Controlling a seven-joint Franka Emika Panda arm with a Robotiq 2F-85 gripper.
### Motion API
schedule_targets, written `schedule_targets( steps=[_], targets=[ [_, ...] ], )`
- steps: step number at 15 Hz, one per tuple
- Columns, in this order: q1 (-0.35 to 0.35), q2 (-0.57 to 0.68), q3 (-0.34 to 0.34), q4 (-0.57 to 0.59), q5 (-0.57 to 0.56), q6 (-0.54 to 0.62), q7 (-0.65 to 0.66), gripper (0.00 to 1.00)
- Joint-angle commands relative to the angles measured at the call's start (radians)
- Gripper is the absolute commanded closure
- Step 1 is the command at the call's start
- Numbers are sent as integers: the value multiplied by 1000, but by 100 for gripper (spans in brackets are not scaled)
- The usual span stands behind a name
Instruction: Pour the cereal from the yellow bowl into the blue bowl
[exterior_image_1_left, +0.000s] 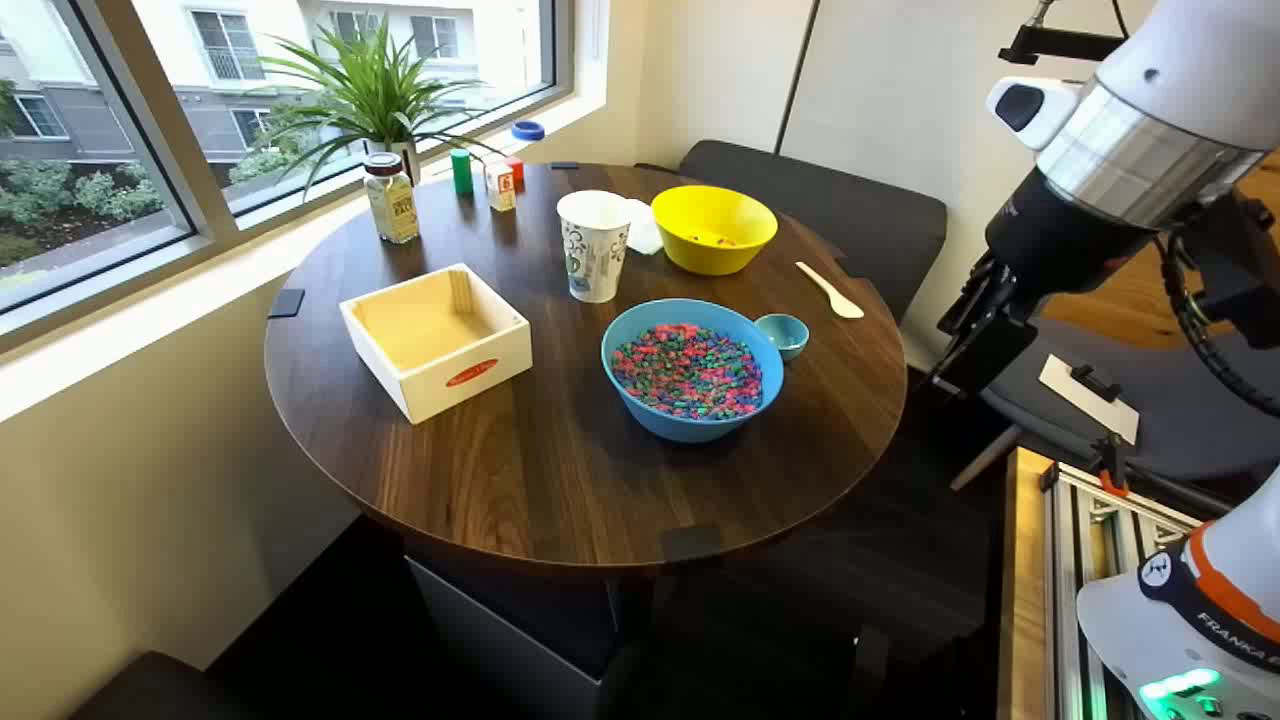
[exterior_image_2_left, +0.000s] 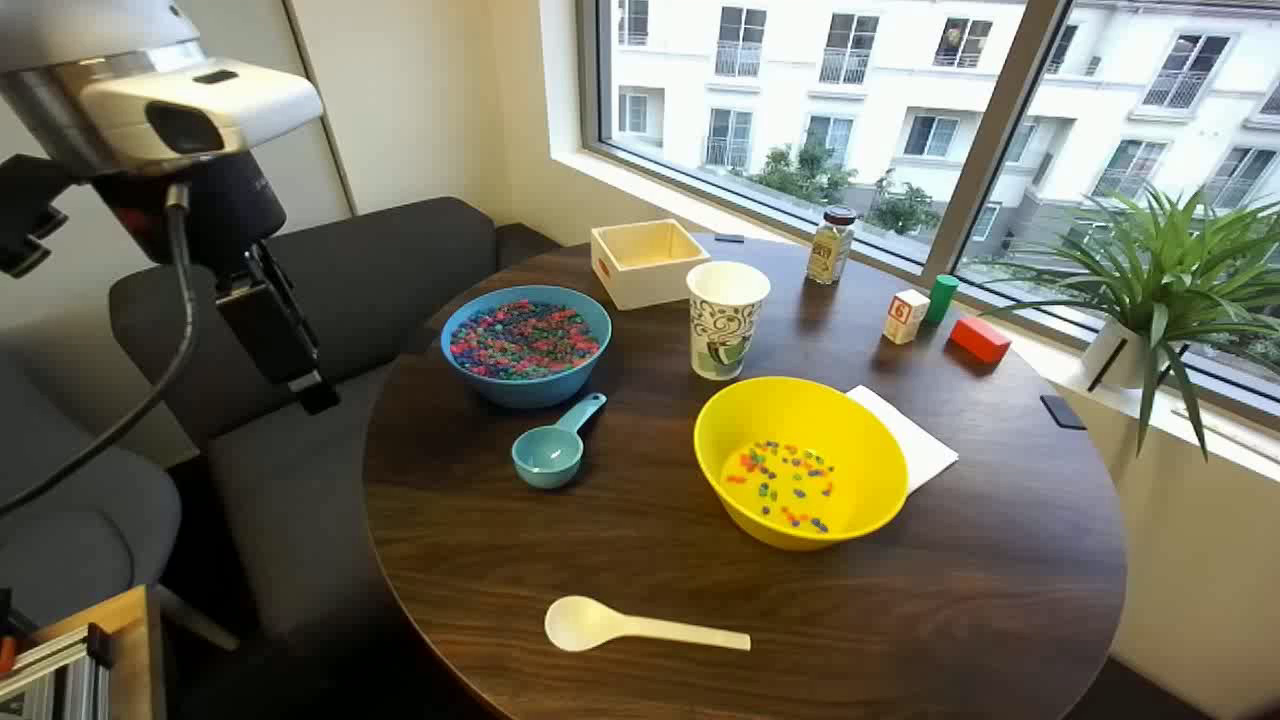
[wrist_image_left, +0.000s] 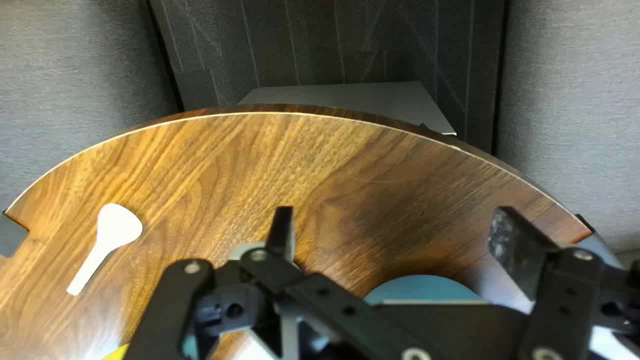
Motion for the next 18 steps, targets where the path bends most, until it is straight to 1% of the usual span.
schedule_targets(
  steps=[1, 7, 9, 12, 14, 16, 18],
  targets=[
    [12, 2, -10, 2, -8, -2, 7, 0],
    [12, 3, -10, 2, -8, -2, 7, 0],
    [-38, -8, -35, 5, -36, 19, 29, 0],
    [-107, -32, -96, 21, -77, 52, 20, 0],
    [-152, -26, -142, 37, -100, 100, 10, 0],
    [-194, 9, -189, 67, -110, 173, -1, 0],
    [-223, 56, -216, 97, -112, 249, -13, 0]
  ],
)
